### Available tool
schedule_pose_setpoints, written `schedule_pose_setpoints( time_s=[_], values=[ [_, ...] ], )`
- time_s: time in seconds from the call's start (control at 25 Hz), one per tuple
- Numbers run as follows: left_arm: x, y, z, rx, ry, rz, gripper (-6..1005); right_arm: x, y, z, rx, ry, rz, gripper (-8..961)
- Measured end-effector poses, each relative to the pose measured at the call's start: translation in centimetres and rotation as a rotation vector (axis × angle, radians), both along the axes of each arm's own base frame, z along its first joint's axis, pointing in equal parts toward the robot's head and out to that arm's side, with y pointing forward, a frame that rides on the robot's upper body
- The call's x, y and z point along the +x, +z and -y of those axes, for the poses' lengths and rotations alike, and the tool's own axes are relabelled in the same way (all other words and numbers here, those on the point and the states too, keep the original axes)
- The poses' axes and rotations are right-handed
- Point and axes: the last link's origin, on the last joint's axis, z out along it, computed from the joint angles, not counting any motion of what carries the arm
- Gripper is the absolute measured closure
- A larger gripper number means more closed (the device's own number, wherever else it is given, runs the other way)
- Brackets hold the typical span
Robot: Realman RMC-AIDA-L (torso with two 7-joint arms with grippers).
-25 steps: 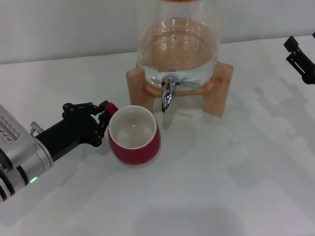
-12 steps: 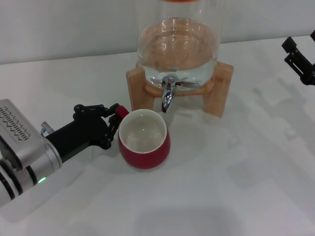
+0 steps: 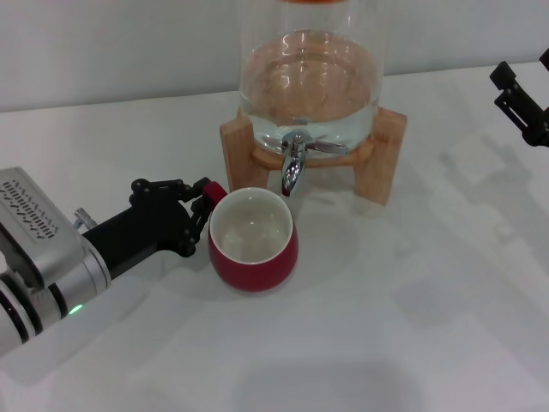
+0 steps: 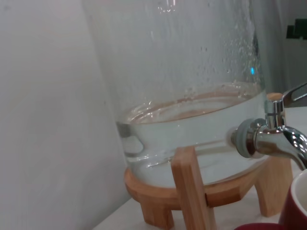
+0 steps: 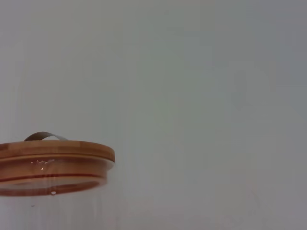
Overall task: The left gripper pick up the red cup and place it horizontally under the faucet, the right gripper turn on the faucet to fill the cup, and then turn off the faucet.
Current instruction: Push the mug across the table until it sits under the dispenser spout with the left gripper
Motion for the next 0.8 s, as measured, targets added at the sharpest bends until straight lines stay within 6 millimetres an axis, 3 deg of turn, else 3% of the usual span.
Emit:
schedule_pose_setpoints(
  time_s=[0.8],
  values=[
    [-0.57,-0.08,0.27,-0.019,0.060,0.026,900,-0.27,0.08,-0.23,0.005,0.010,-0.001,111]
  ],
)
